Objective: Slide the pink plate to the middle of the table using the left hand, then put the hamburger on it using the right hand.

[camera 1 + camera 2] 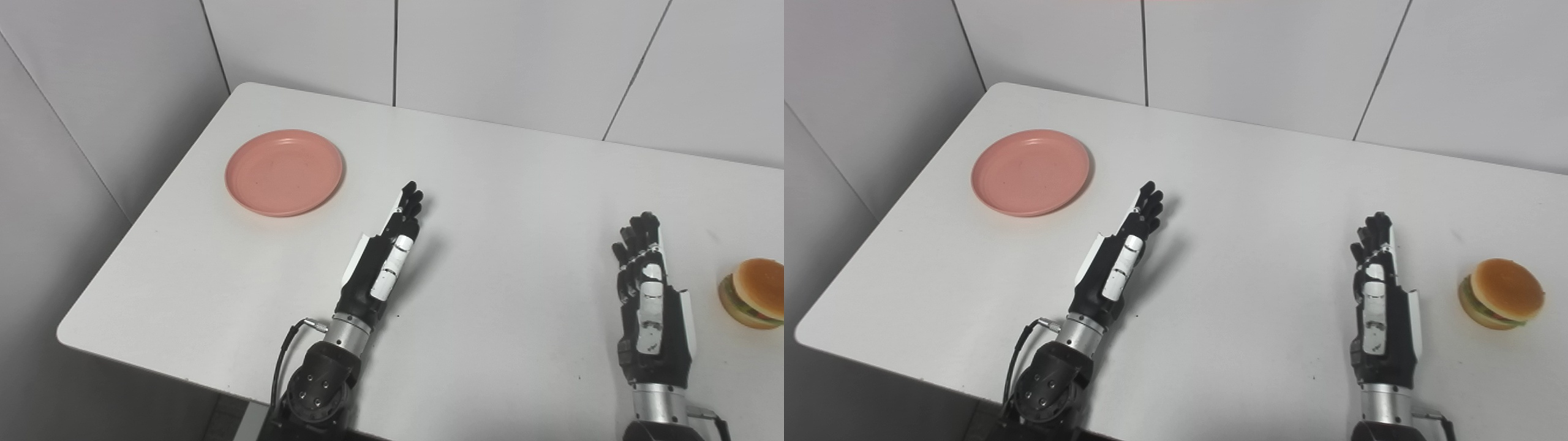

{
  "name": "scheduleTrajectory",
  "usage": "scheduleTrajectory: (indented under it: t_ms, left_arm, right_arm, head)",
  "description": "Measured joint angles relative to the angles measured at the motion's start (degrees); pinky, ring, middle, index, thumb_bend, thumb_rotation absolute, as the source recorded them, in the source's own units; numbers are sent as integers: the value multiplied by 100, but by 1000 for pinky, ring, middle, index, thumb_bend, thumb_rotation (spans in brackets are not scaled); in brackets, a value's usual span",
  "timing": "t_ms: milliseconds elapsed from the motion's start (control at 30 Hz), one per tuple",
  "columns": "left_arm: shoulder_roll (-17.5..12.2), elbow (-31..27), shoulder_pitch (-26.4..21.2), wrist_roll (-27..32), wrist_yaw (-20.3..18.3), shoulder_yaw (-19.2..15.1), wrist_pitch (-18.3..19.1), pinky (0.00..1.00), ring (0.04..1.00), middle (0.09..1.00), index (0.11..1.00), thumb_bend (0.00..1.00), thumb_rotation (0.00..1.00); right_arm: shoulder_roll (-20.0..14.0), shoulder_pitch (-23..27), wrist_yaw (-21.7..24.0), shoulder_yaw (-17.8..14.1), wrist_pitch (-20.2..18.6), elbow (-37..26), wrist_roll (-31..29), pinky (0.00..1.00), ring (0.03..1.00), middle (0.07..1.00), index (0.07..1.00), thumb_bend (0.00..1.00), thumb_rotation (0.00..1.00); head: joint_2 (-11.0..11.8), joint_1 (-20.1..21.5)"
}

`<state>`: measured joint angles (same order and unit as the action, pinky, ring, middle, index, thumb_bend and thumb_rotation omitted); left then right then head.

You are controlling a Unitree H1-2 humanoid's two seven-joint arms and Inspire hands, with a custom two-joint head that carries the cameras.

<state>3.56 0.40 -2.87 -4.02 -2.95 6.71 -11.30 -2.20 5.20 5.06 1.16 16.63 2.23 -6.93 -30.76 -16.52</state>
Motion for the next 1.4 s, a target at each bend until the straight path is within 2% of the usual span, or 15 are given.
scheduleTrajectory:
  t_ms: [167,300,467,600,667,767,833,867,967,1100,1267,1400]
  left_arm:
    - [67,129,-77,-62,47,11,-118,1000,1000,1000,1000,573,1000]
    - [115,282,-183,-58,73,8,-337,1000,1000,1000,1000,573,1000]
    - [123,310,-198,-114,79,23,-372,1000,1000,1000,1000,561,1000]
    - [123,340,-203,-90,76,12,-494,1000,1000,1000,1000,581,1000]
    - [128,361,-217,7,77,-21,-594,1000,1000,1000,1000,586,1000]
    - [134,358,-219,85,78,-94,-598,1000,1000,1000,1000,581,1000]
    - [121,339,-221,266,49,-135,-595,1000,1000,1000,1000,575,1000]
    - [110,324,-225,362,34,-152,-590,1000,1000,1000,1000,579,1000]
    - [67,251,-250,692,-68,-191,-513,1000,1000,1000,1000,617,1000]
    - [-61,188,-310,743,-25,-380,-306,1000,1000,1000,1000,631,1000]
    - [-438,-57,-248,822,-21,-669,235,1000,1000,1000,1000,644,1000]
    - [-714,-305,-243,1020,-39,-928,420,1000,1000,1000,1000,636,1000]
  right_arm:
    - [-96,80,93,-43,84,108,-149,1000,1000,1000,1000,543,980]
    - [-96,121,90,-67,220,206,-137,1000,1000,1000,1000,562,986]
    - [-142,194,180,-77,345,315,-176,1000,1000,1000,1000,560,968]
    - [-155,214,196,-81,429,346,-233,1000,1000,1000,1000,571,967]
    - [-156,214,197,-81,437,348,-253,1000,1000,1000,1000,560,958]
    - [-152,213,190,-81,501,348,-264,1000,1000,1000,1000,548,966]
    - [-147,213,177,-80,513,348,-251,1000,1000,1000,1000,507,994]
    - [-145,213,161,-78,513,347,-228,1000,1000,1000,1000,523,998]
    - [-129,217,133,-57,514,342,-95,1000,1000,1000,1000,533,983]
    - [-95,239,130,-55,518,342,-54,1000,1000,1000,1000,514,991]
    - [-71,239,37,-56,521,325,144,1000,1000,1000,1000,591,956]
    - [-68,224,24,-56,521,324,201,1000,1000,1000,1000,582,937]
  head:
    - [35,9]
    - [184,-26]
    - [282,-62]
    - [544,-97]
    - [563,-97]
    - [755,-71]
    - [817,-36]
    - [835,-9]
    - [862,26]
    - [888,132]
    - [809,334]
    - [756,351]
